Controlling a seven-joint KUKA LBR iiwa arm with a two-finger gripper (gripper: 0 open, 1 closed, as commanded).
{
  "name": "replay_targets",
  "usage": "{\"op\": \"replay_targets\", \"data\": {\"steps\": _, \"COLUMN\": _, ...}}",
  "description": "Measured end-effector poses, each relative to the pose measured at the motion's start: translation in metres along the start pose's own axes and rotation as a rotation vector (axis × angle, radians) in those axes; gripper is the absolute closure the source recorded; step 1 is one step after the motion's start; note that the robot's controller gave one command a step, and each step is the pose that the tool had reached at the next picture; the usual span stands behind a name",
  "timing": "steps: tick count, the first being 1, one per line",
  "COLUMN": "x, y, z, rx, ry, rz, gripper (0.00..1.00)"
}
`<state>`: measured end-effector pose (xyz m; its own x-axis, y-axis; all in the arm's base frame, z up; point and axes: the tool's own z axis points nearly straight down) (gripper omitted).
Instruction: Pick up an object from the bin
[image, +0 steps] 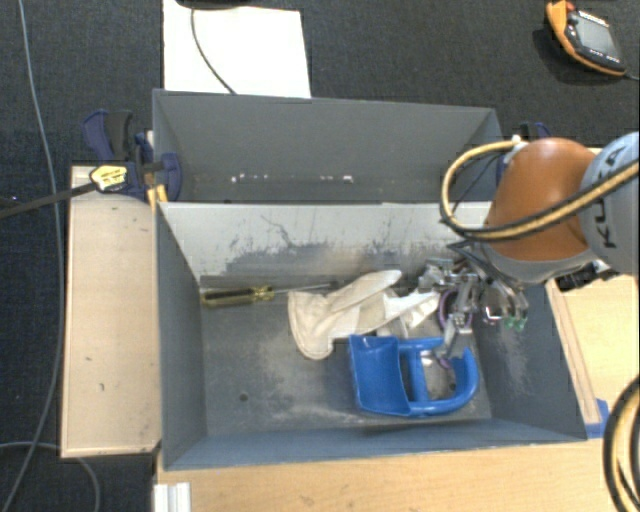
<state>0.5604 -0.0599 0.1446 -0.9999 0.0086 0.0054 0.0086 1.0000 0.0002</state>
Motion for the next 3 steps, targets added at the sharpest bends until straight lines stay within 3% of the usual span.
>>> {"op": "replay_targets", "data": {"steps": 1, "x": -0.002, "y": 0.0, "z": -0.005, "rx": 0.001, "ry": -0.008, "rz": -0.003, "gripper": 0.0}}
{"op": "replay_targets", "data": {"steps": 2, "x": -0.015, "y": 0.011, "z": 0.074, "rx": 0.001, "ry": -0.008, "rz": -0.313, "gripper": 0.0}}
{"op": "replay_targets", "data": {"steps": 3, "x": -0.008, "y": 0.009, "z": 0.043, "rx": 0.003, "ry": -0.014, "rz": -0.352, "gripper": 0.0}}
